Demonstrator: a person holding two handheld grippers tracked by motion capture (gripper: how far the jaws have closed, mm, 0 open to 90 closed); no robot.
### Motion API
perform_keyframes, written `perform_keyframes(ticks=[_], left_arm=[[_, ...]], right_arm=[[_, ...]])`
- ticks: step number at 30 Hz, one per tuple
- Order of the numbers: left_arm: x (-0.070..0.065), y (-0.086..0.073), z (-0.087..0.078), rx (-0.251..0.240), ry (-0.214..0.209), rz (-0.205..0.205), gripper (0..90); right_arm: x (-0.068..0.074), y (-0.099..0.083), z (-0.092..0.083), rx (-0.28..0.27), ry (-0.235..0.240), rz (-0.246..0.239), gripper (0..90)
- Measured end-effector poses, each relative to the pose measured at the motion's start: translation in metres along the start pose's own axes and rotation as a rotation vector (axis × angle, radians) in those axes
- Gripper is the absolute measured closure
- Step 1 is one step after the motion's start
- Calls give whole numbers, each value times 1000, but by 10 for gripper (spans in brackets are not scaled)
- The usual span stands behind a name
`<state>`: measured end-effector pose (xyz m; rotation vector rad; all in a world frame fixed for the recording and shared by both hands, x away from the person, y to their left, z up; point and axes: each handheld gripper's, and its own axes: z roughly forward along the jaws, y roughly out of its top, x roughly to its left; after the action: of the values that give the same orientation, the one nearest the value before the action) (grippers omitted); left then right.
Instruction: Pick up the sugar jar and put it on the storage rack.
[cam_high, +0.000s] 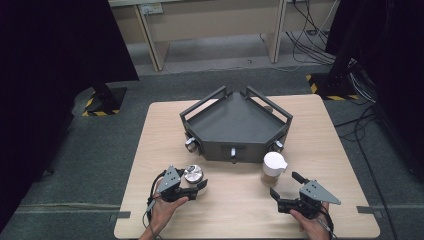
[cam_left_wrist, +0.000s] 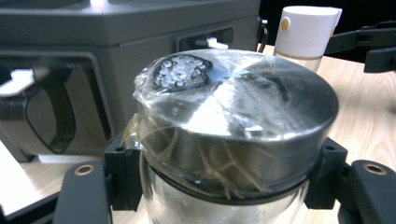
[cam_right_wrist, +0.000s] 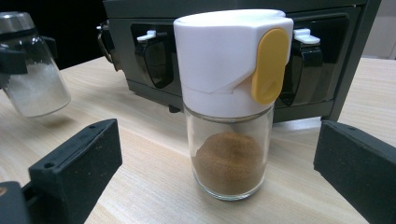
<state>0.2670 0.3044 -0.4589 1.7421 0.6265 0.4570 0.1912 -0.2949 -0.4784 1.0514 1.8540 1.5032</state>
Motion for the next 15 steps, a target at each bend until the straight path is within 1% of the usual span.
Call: perform_keyframes(ticks=[5, 6, 7, 8, 9, 10, 11, 14, 15], left_arm=[[3, 13, 2, 0, -7, 10, 308], [4, 18, 3, 0, -12, 9, 308], [4, 18, 3, 0, -12, 9, 308], [6, 25, 4, 1, -21, 11, 308], [6, 25, 4, 1, -21, 11, 308], [6, 29, 4, 1, -25, 12, 308], [7, 33, 5, -2, -28, 19, 308], [10, 44, 7, -17, -41, 22, 308], [10, 44, 7, -17, -41, 22, 308]], right_arm=[[0, 0, 0, 1, 0, 0, 12], [0, 0, 0, 1, 1, 0, 12], [0, 0, 0, 2, 1, 0, 12], [0, 0, 0, 2, 1, 0, 12], [0, 0, 0, 2, 0, -1, 12], [0, 0, 0, 2, 0, -1, 12], [0, 0, 0, 1, 1, -2, 12], [0, 0, 0, 1, 1, -2, 12], [0, 0, 0, 1, 1, -2, 12]])
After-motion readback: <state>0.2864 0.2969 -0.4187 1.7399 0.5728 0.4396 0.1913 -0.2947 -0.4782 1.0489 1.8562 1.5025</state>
